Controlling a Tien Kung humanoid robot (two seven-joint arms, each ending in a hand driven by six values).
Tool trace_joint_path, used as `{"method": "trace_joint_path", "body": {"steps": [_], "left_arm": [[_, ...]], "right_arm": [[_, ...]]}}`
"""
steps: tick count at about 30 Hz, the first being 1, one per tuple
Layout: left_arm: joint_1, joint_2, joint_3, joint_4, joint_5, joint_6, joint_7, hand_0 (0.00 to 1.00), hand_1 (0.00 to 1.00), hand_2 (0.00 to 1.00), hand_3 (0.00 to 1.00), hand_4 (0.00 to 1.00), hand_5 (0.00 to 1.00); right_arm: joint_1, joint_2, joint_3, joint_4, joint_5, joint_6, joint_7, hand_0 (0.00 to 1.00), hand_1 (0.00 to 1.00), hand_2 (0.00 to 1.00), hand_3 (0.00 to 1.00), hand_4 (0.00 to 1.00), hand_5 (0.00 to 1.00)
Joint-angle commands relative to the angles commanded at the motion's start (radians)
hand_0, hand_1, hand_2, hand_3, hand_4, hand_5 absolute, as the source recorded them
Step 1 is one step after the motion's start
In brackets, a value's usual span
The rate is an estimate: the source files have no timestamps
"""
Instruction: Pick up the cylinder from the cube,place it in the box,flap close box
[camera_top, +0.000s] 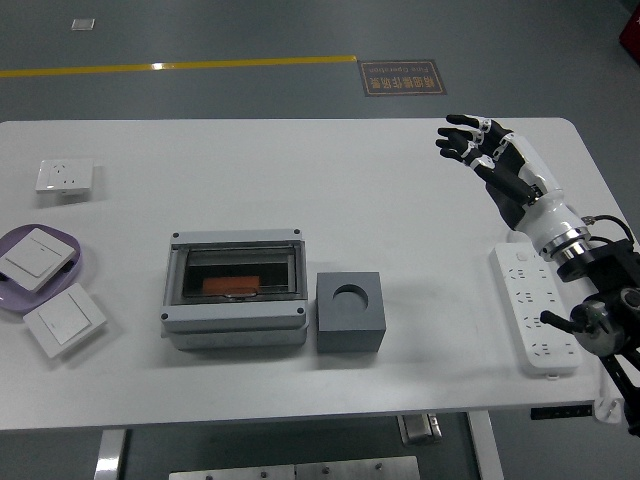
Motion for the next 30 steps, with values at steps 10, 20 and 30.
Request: {"method": "trace_joint_path", "body": {"steps": [10, 20, 30], "left_arm": [[0.005, -0.030, -0.016, -0.001, 0.012, 0.006, 0.006, 0.668, 0.679, 0.671, 0.693, 0.710, 0.345], [-0.008, -0.036, -0.018, 0.000, 0.016, 0.009, 0.007, 0.668, 0.680, 0.667, 0.688, 0.699, 0.316], [-0.014, -0.038, -0.012, 0.000, 0.012, 0.009, 0.005, 0.668, 0.681, 0.666, 0.686, 0.695, 0.307]], "right_arm": [[-0.012, -0.006, 0.021, 0.013, 0.000, 0.001, 0.002, 0.791, 0.700, 0.689, 0.695, 0.767, 0.364], [-0.017, -0.004, 0.048, 0.016, -0.001, 0.000, 0.003, 0.790, 0.699, 0.688, 0.695, 0.768, 0.367], [-0.018, -0.003, 0.055, 0.013, 0.002, -0.002, 0.008, 0.790, 0.699, 0.688, 0.694, 0.769, 0.366]]}}
